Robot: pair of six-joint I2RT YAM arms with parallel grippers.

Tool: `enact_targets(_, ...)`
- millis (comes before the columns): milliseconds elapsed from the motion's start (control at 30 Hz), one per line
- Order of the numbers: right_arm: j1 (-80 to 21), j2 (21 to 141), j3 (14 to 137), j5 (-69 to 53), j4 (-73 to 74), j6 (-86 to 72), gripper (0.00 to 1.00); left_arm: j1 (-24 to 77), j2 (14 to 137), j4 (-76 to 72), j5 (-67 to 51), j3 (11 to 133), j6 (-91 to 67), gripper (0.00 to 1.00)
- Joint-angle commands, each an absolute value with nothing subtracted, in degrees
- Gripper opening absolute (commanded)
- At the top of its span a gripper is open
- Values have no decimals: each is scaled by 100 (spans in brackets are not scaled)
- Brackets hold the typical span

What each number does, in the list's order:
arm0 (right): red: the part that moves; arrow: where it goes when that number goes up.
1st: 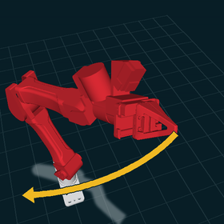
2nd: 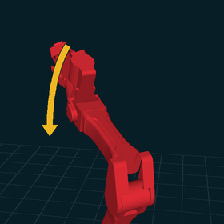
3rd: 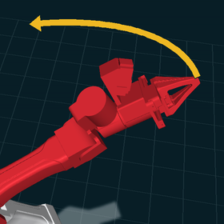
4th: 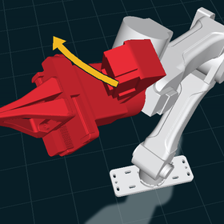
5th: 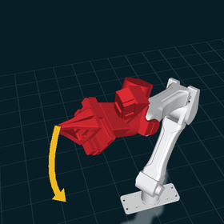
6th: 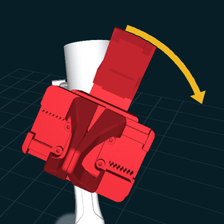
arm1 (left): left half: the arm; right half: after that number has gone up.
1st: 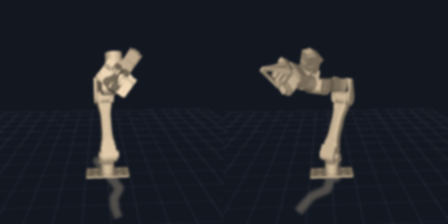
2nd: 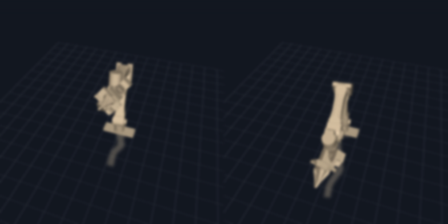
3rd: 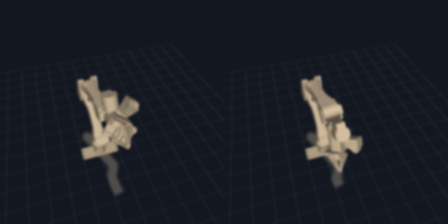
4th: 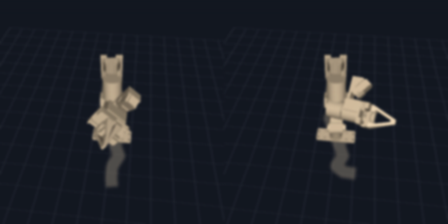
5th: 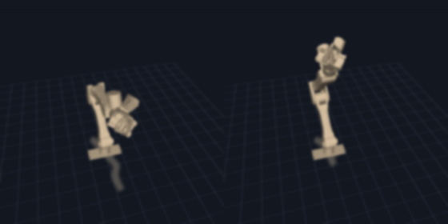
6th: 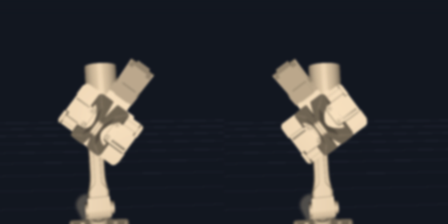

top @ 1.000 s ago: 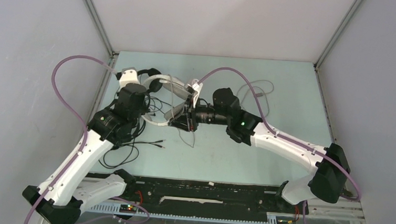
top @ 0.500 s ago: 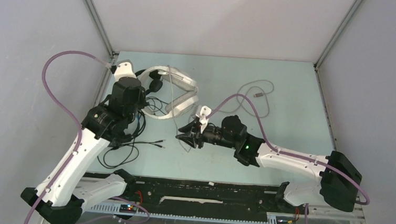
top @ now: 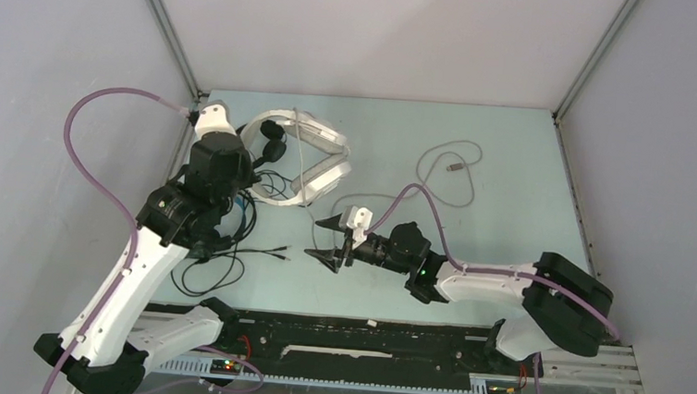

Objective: Wrap the headphones
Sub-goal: Wrap the headphones cable around the headphones.

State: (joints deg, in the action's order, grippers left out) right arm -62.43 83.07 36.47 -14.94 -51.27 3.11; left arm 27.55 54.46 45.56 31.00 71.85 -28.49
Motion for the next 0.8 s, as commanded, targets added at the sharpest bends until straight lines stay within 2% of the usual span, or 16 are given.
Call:
enact_targets(0, -6176, 8744, 3656, -1310, -6153, 442, 68, 2709, 5257, 4096, 2933, 7681, -3192, 0)
enact_targets(267, -6121, 9466, 3638, -1491, -6771, 88, 67, 2707, 5187, 4080, 2766, 7756, -3254, 0)
enact_targets(433, -6158, 10006, 3374, -1580, -7838, -199, 64, 2707, 5150, 4065, 2742, 7782, -3285, 0)
enact_targets(767, -6029, 10760, 3445, -1890, -8154, -596, 59, 2698, 5104, 4035, 2585, 7839, -3407, 0)
